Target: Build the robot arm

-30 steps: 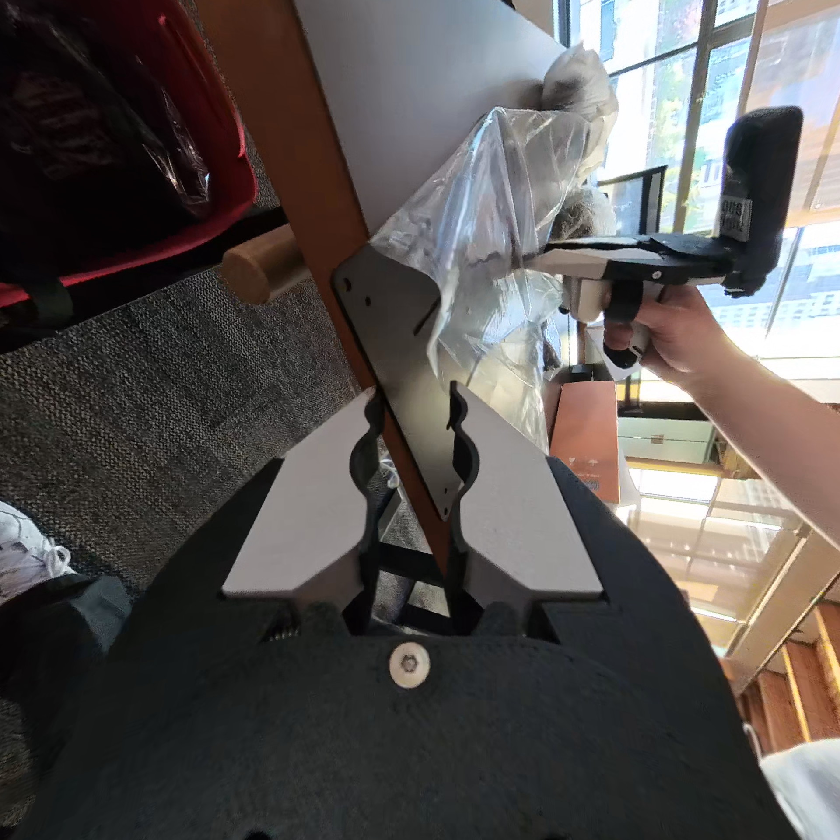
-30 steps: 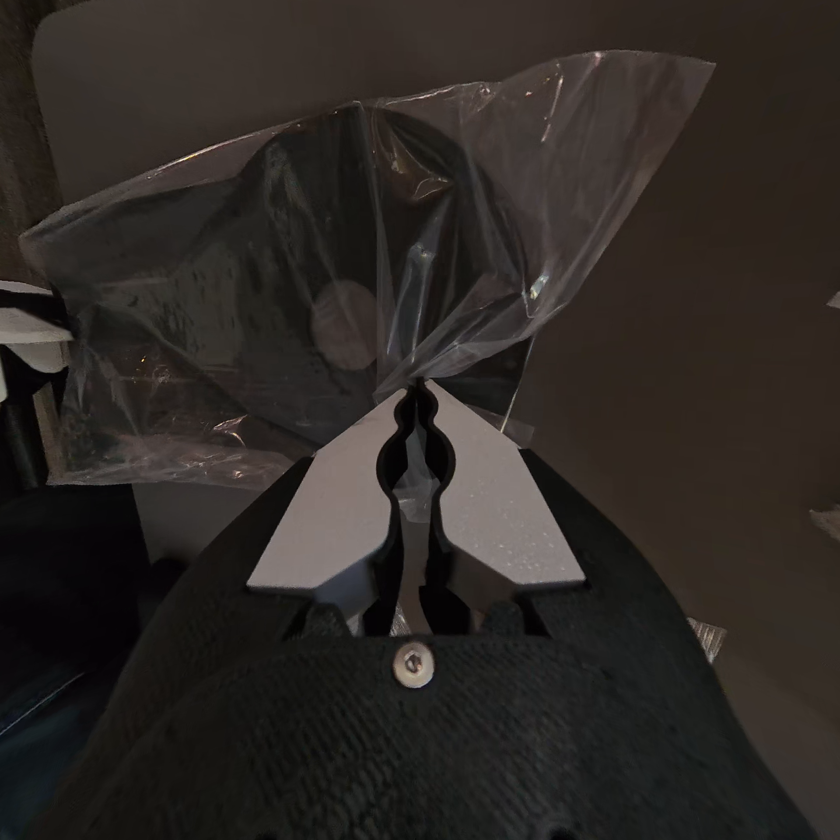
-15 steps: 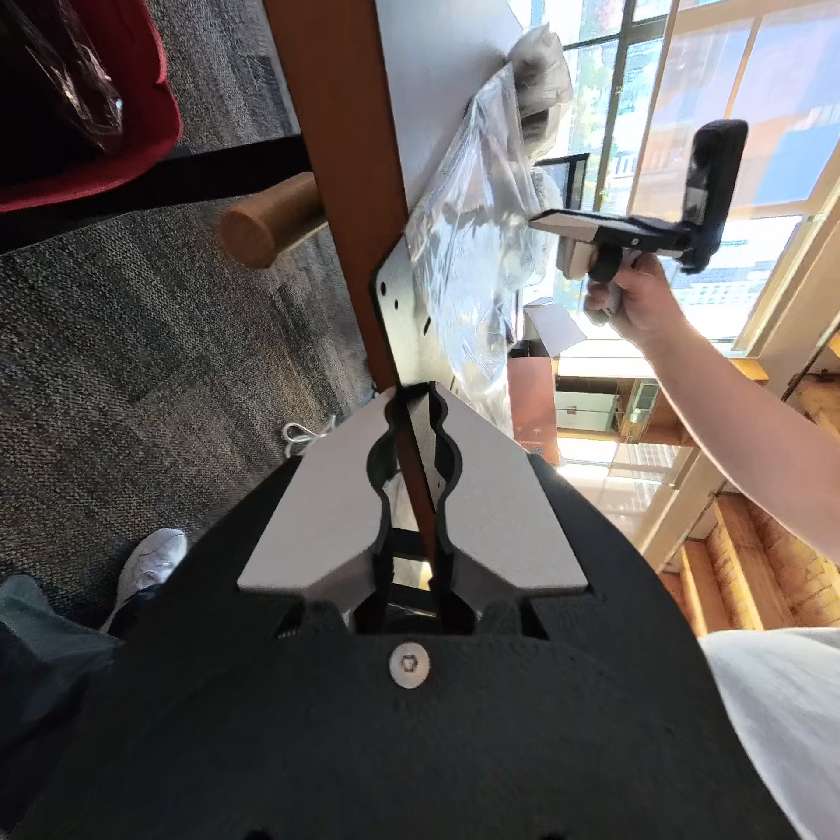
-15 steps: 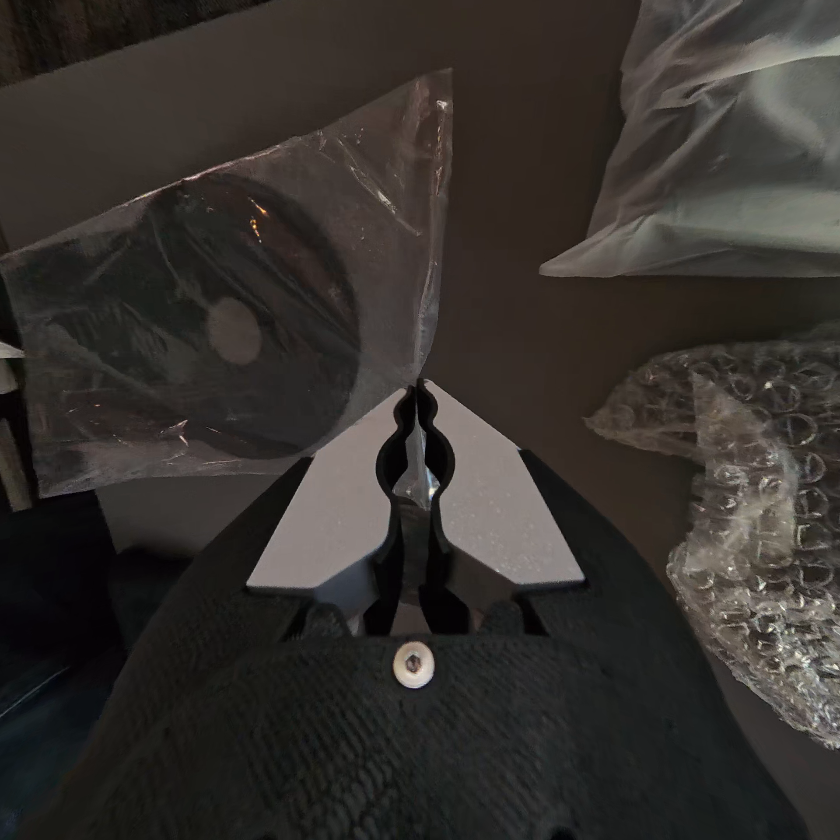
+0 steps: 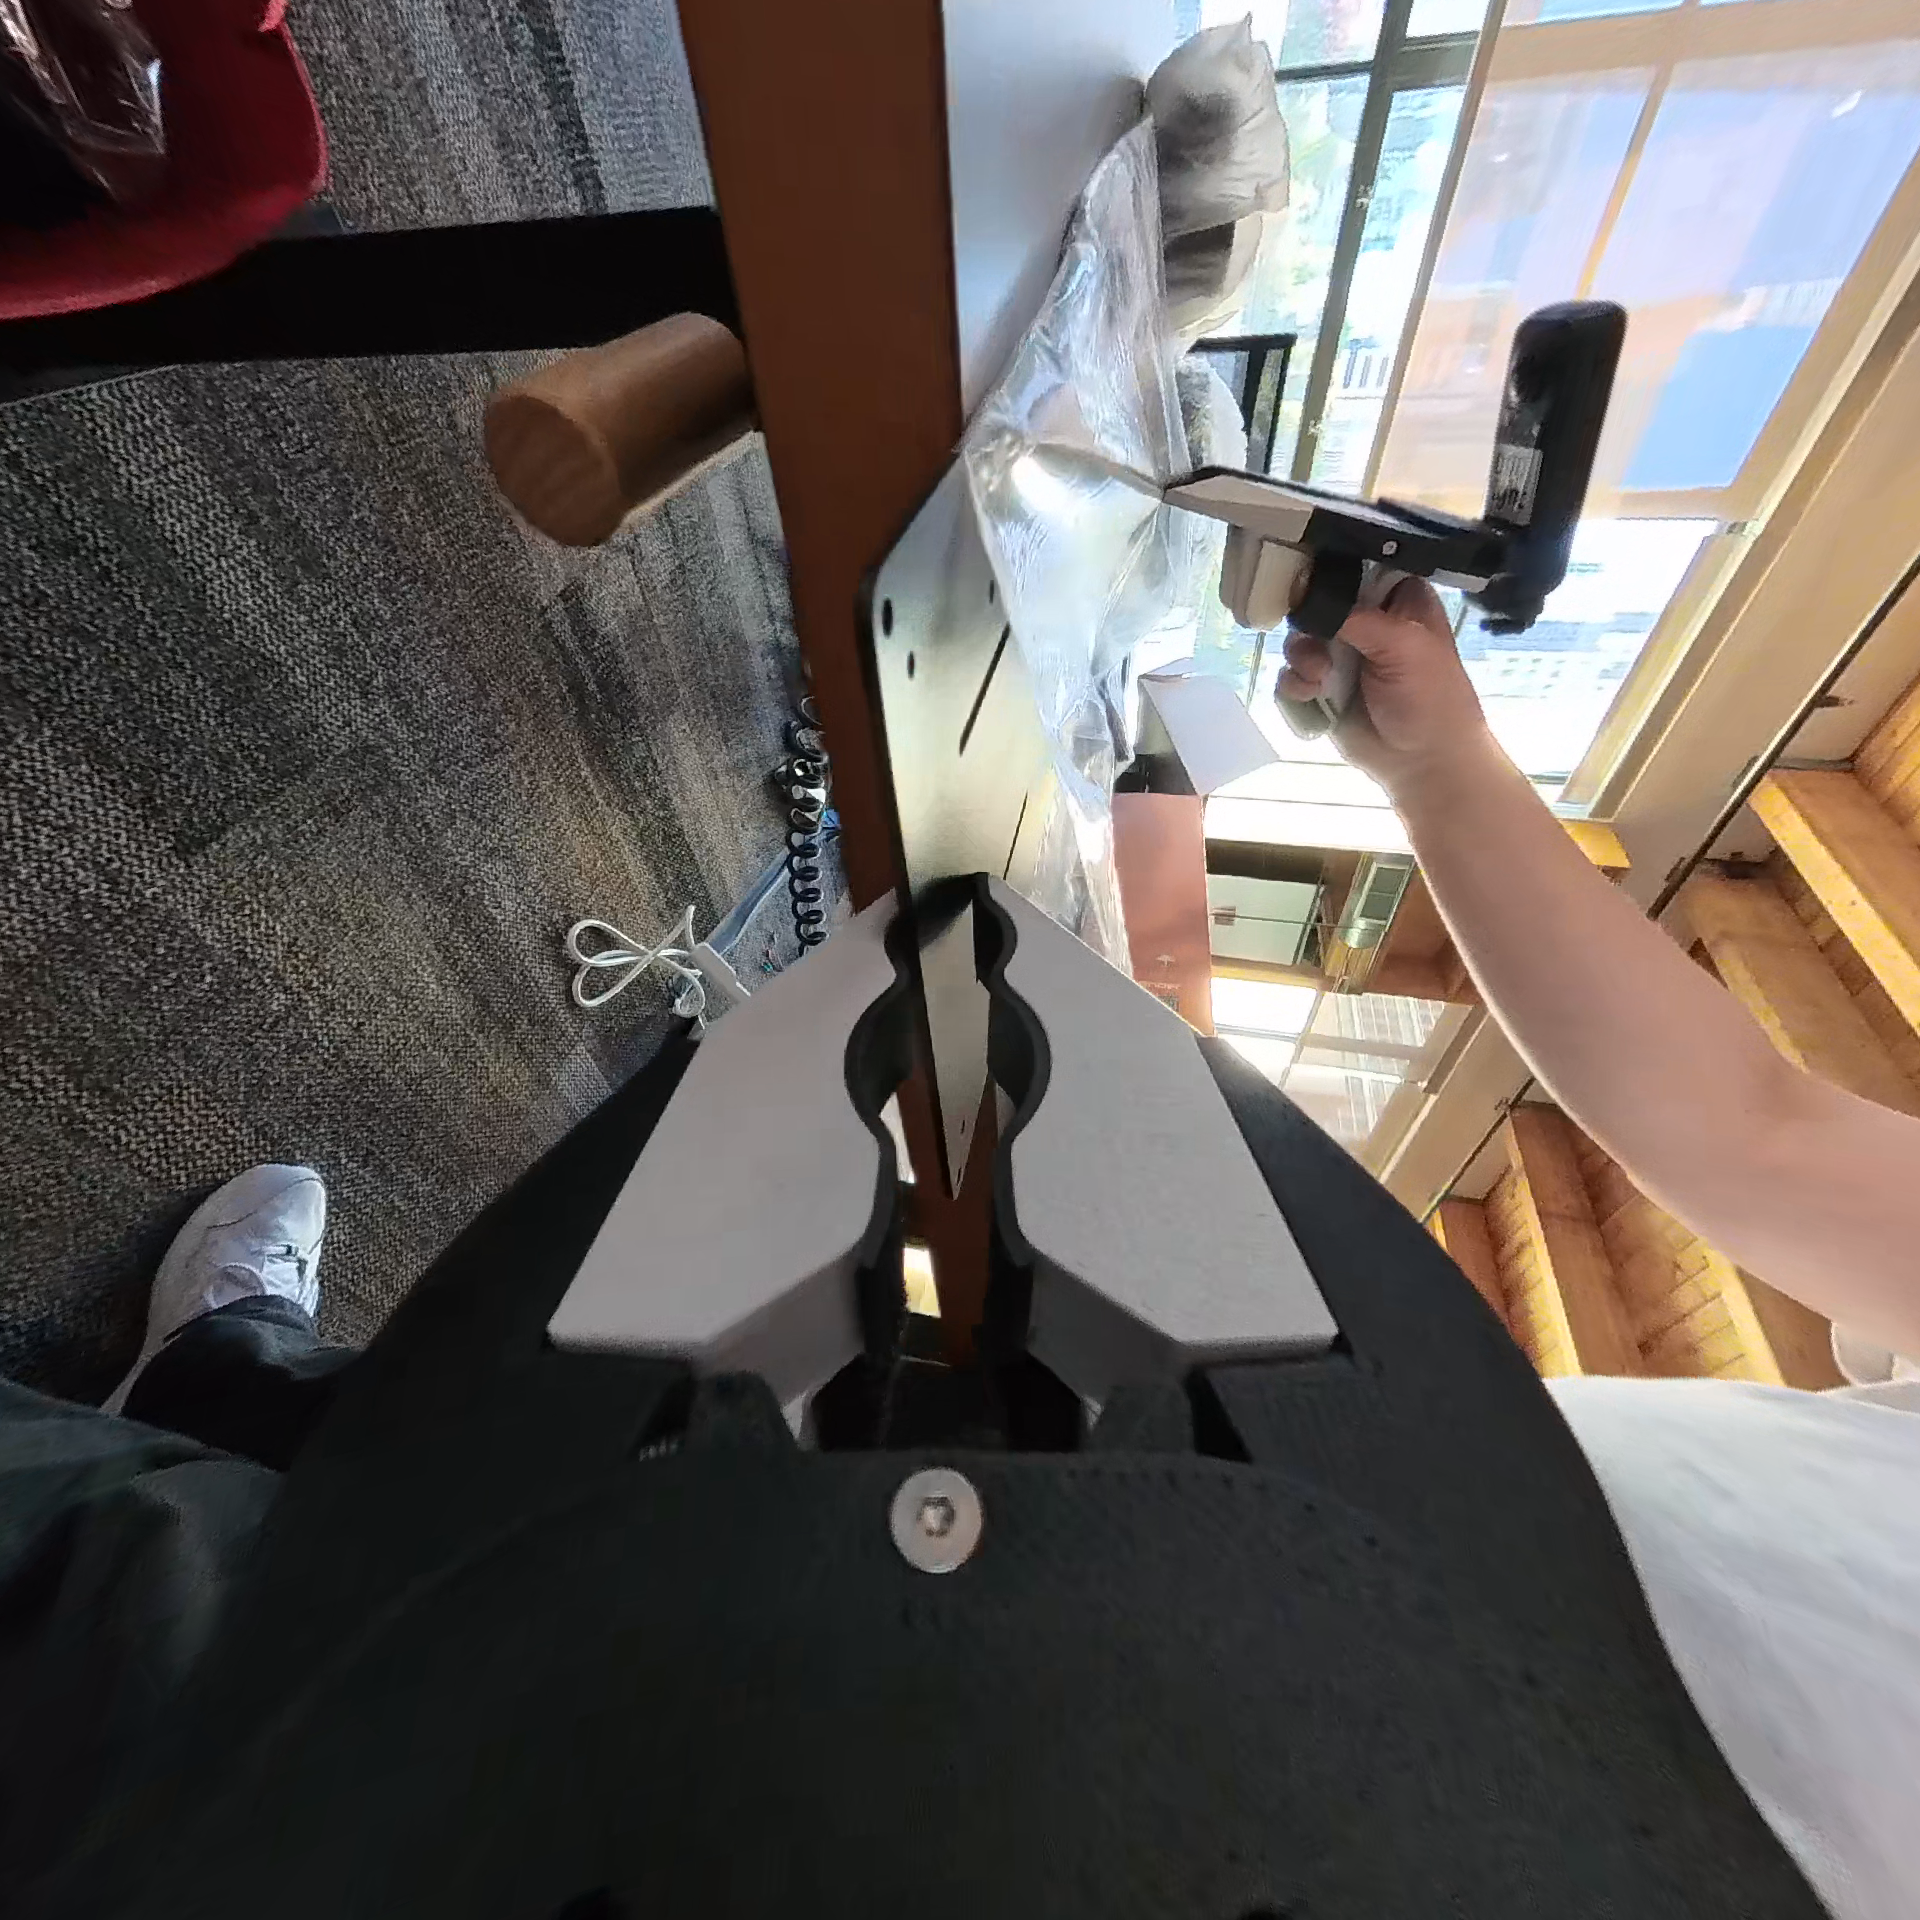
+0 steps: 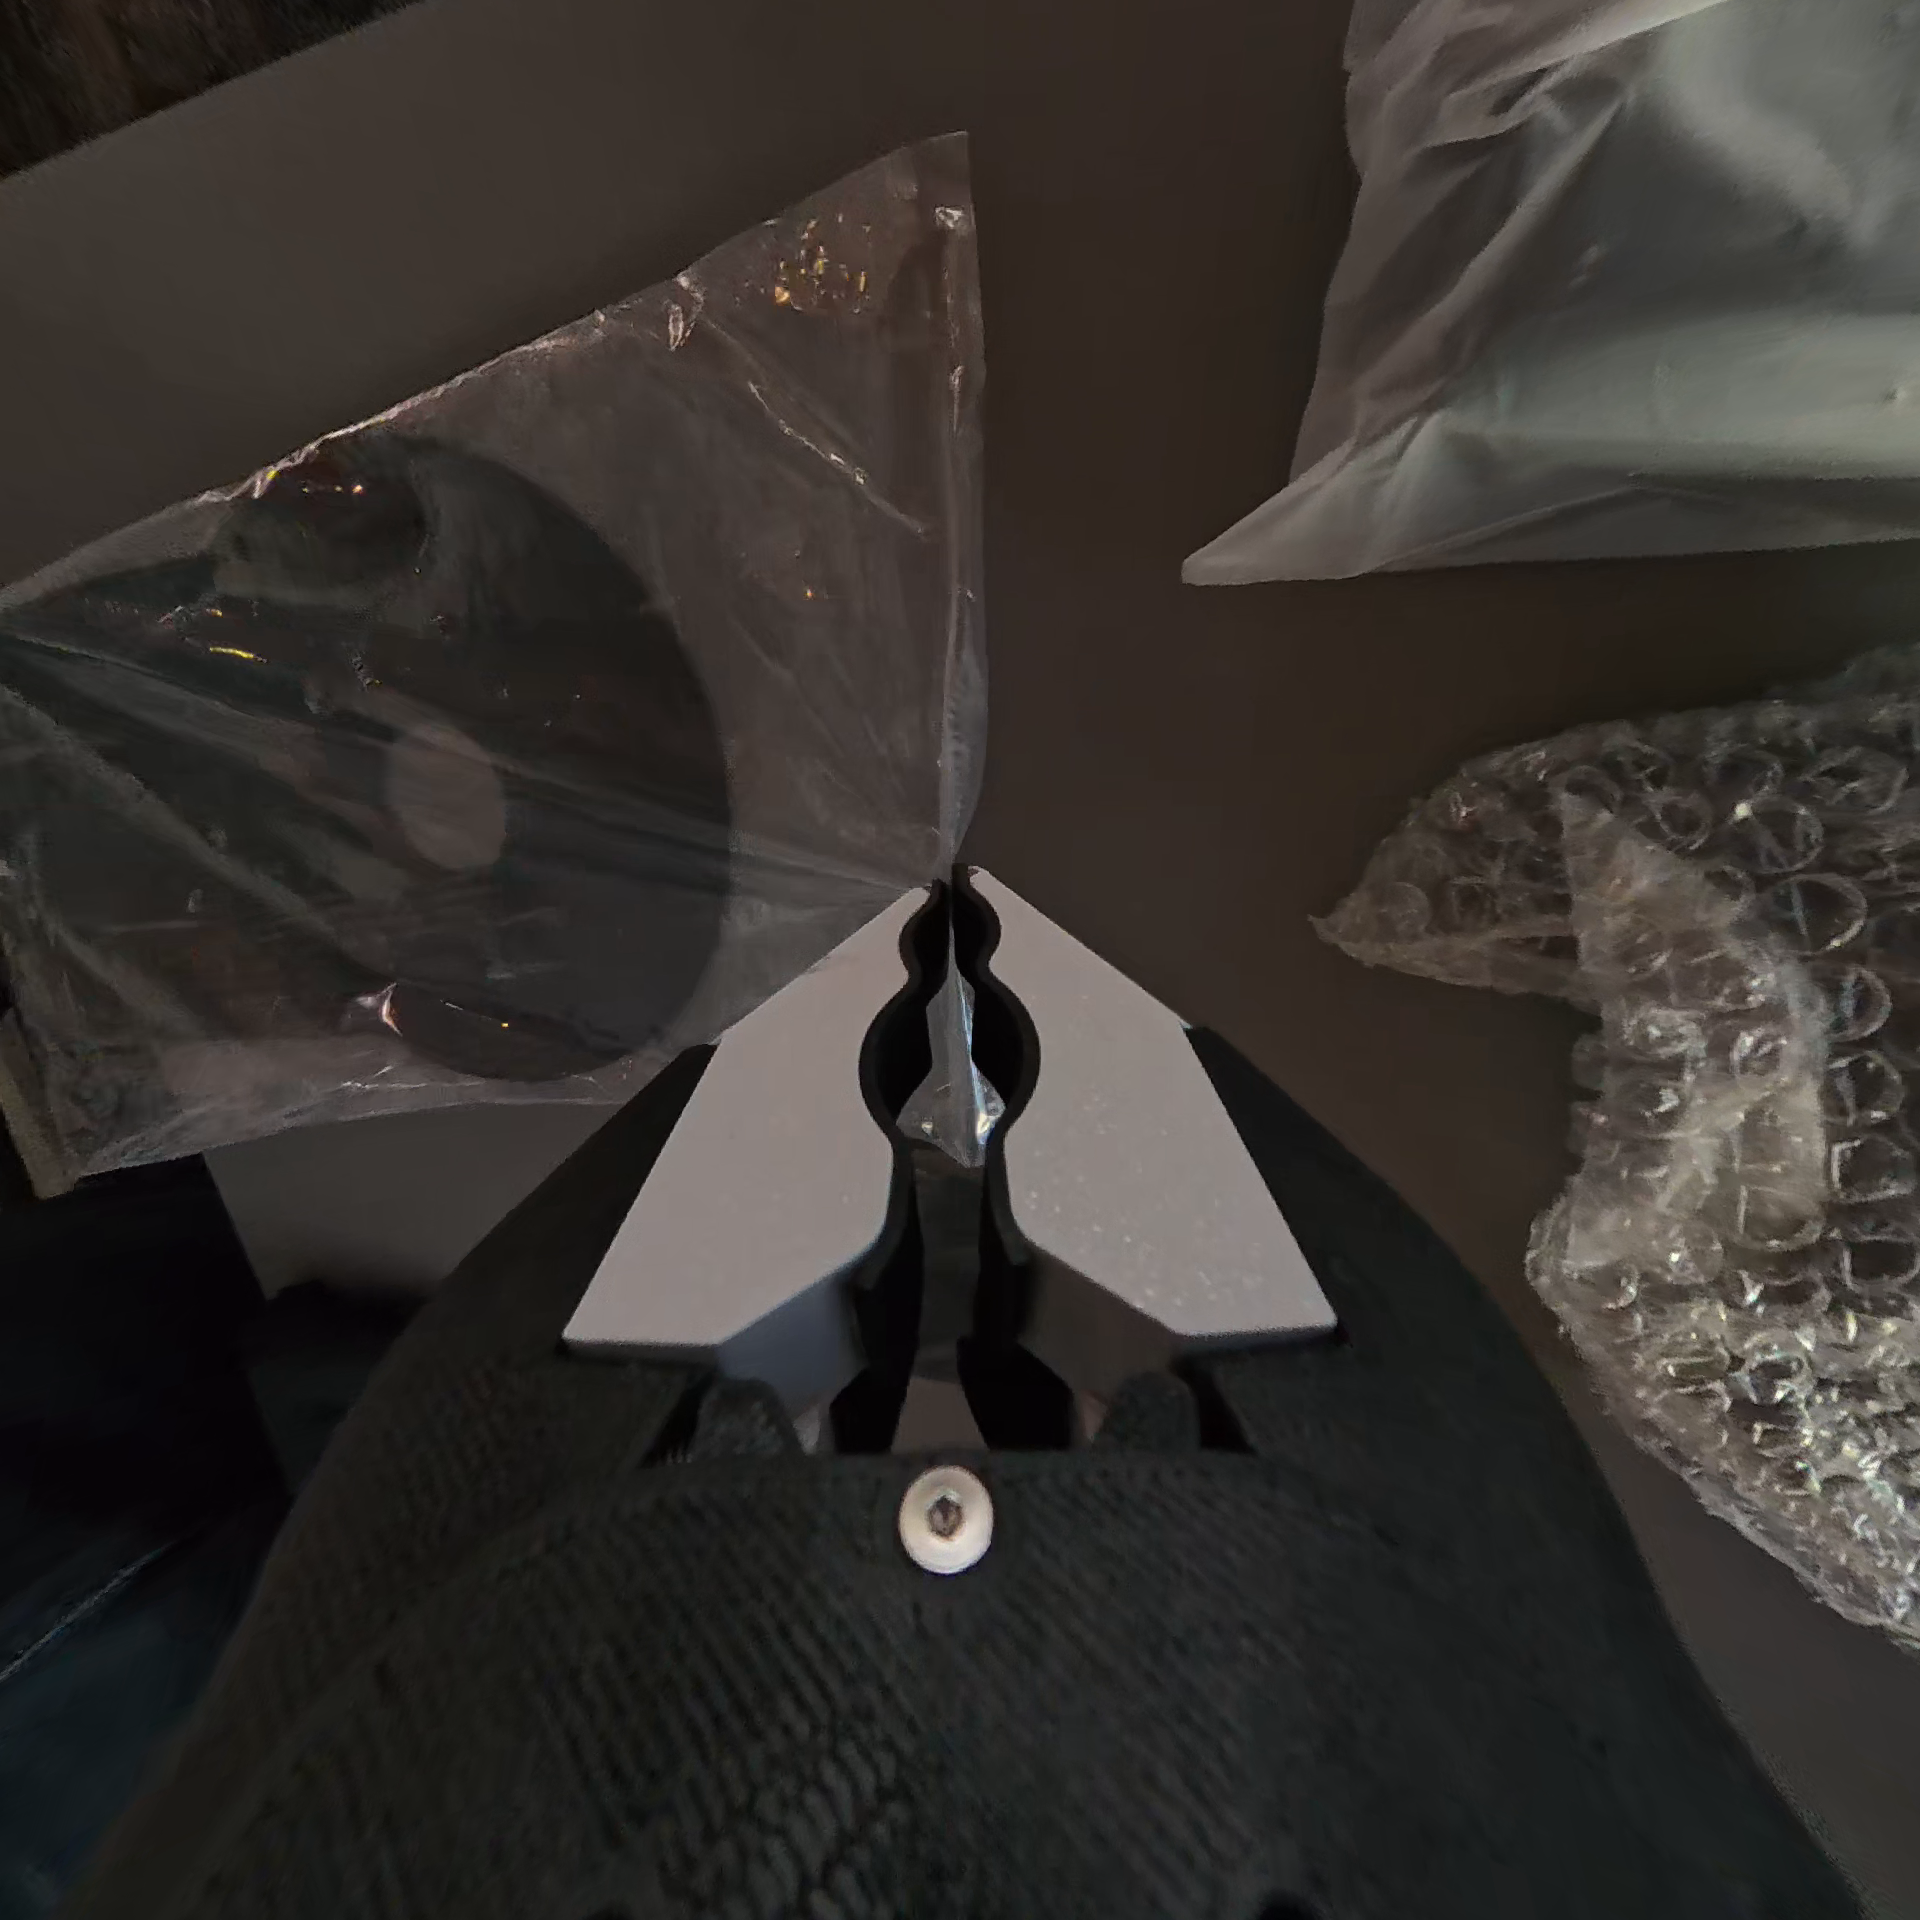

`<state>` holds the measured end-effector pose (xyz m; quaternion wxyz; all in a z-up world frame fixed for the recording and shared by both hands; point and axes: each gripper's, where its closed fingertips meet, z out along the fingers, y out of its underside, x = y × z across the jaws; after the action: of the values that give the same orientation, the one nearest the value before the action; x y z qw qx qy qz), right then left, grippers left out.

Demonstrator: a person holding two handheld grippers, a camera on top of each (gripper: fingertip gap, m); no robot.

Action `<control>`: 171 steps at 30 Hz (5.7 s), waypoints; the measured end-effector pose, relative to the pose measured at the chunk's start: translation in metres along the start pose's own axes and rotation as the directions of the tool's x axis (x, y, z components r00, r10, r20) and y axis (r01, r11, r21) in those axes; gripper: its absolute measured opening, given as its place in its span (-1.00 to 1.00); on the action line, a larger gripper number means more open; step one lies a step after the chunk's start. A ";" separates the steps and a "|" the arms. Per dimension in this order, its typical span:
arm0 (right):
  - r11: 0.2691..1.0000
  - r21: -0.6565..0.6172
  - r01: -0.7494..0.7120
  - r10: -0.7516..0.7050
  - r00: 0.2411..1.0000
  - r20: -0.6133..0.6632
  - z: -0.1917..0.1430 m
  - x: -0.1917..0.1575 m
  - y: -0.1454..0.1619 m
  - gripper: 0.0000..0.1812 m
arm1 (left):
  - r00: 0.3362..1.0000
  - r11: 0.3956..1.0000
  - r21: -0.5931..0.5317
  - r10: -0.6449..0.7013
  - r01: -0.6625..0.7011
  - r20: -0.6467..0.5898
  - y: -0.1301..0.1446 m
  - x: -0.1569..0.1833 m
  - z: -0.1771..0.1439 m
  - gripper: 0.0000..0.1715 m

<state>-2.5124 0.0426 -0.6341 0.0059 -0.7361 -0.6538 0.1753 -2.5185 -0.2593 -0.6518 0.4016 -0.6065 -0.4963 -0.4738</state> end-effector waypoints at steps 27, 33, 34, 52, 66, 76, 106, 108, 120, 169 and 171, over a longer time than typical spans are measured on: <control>0.999 -0.011 -0.033 0.032 0.998 -0.060 -0.011 0.000 -0.002 -1.00 | 0.985 0.988 -0.090 -0.136 0.127 -0.109 0.014 0.009 0.012 -0.98; 0.997 0.050 -0.061 0.064 0.995 -0.081 -0.021 0.004 -0.012 -1.00 | 0.989 0.985 -0.114 -0.134 0.127 -0.062 0.013 0.011 -0.032 -0.99; 0.997 0.057 -0.058 0.063 0.995 -0.081 -0.022 0.004 -0.014 -1.00 | 0.990 0.986 -0.112 -0.132 0.125 -0.057 0.012 0.011 -0.039 -0.99; 0.989 0.140 0.053 -0.014 0.963 -0.268 -0.075 0.035 -0.035 -1.00 | 0.989 0.983 -0.117 -0.148 0.144 -0.020 -0.018 0.051 -0.108 -0.98; 0.948 0.184 0.258 -0.109 0.811 -0.575 -0.120 0.018 -0.027 -0.31 | 0.984 0.977 -0.112 -0.179 0.180 0.022 -0.027 0.050 -0.129 -0.99; 0.437 0.305 0.846 -0.810 0.518 -0.276 0.009 -0.266 0.057 -0.02 | 0.959 0.945 -0.166 -0.277 0.282 0.050 -0.021 0.051 -0.123 -0.99; 0.103 -0.027 0.994 -0.794 0.066 -0.604 -0.092 -0.245 0.001 -0.99 | 0.840 0.835 -0.364 -0.504 0.413 -0.201 0.010 0.173 -0.071 -1.00; 0.123 -0.088 0.988 -0.776 0.041 -0.629 -0.119 -0.226 0.003 -0.99 | 0.847 0.832 -0.409 -0.486 0.374 -0.216 0.010 0.192 -0.052 -1.00; 0.393 -0.438 0.809 -0.486 -0.222 -0.846 -0.423 -0.154 0.088 -0.98 | 0.808 0.762 -0.624 -0.252 -0.174 -0.533 0.100 0.418 0.062 -1.00; 0.992 -0.109 0.068 -0.104 -0.077 -0.992 -0.704 -0.218 1.370 -1.00 | 0.957 -0.213 -0.934 -0.034 -0.288 -0.288 1.333 0.494 0.205 -0.98; 0.982 -0.120 0.145 -0.109 -0.084 -0.991 -0.711 -0.223 1.383 -1.00 | 0.956 -0.138 -0.946 -0.039 -0.293 -0.290 1.348 0.495 0.197 -0.99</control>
<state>-1.0141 -0.2162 -0.2406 0.5070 -0.5646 -0.5050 -0.4112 -1.1301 -0.2101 -0.2375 -0.0924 -0.6891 0.1372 -0.7056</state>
